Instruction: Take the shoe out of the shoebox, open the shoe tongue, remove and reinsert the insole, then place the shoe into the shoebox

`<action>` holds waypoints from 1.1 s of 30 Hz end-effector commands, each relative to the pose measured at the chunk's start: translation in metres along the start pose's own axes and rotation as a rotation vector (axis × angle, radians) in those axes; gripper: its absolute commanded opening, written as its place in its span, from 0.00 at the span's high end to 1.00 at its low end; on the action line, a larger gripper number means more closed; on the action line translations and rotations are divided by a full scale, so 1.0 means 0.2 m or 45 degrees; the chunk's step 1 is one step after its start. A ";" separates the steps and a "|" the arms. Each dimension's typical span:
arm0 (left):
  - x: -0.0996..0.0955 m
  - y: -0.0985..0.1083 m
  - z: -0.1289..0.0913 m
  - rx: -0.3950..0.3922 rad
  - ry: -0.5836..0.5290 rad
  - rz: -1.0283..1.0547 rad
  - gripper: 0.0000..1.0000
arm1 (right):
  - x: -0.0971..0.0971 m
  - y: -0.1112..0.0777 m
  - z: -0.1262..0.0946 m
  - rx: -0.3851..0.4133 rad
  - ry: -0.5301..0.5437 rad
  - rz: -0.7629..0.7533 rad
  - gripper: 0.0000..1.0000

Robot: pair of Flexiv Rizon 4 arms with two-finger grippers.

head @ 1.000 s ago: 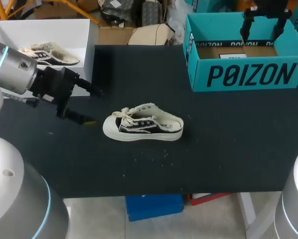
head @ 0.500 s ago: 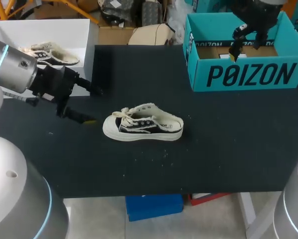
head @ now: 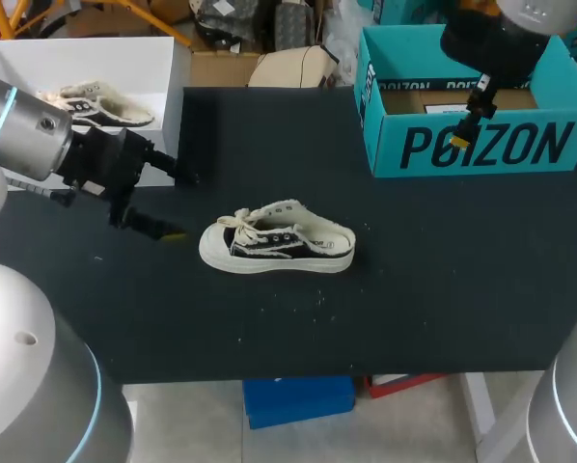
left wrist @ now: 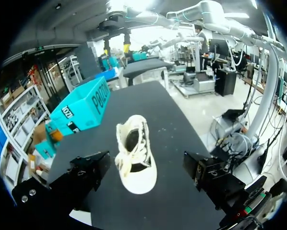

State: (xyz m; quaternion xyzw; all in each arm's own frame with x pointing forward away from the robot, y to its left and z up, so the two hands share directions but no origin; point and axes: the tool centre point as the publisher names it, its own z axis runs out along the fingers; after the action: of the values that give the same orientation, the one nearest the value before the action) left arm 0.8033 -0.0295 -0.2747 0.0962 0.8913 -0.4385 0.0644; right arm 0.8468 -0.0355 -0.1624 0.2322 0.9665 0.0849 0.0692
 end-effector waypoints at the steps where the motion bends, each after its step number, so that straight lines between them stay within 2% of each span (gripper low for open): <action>1: 0.00 0.00 0.01 0.000 -0.002 0.002 0.00 | 0.02 -0.05 -0.01 -0.490 0.081 -0.615 0.00; 5: 0.00 0.00 0.01 0.000 -0.002 0.002 0.00 | 0.02 -0.05 -0.01 -0.490 0.081 -0.615 0.00; 8: 0.00 0.00 0.01 0.000 -0.002 0.002 0.00 | 0.06 0.00 0.09 -0.630 0.030 -0.675 0.00; 11: 0.00 0.00 0.01 0.000 -0.002 0.002 0.00 | 0.11 0.06 0.19 -0.696 0.043 -0.719 0.00; 17: 0.00 0.00 0.01 0.000 -0.002 0.002 0.00 | 0.22 0.12 0.31 -0.748 0.107 -0.729 0.00; 23: 0.00 0.00 0.01 0.000 -0.002 0.002 0.00 | 0.34 0.15 0.42 -0.780 0.201 -0.701 0.00; 26: 0.00 0.00 0.01 0.000 -0.002 0.002 0.00 | 0.37 0.17 0.47 -0.772 0.239 -0.679 0.00; 33: 0.00 0.00 0.01 0.000 -0.002 0.002 0.00 | 0.40 0.23 0.54 -0.793 0.201 -0.660 0.00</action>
State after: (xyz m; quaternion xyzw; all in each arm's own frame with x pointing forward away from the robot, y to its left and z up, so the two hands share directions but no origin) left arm 0.8037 -0.0296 -0.2749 0.0964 0.8913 -0.4385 0.0637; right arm 0.8142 0.0491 -0.2571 -0.0611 0.9283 0.3592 0.0736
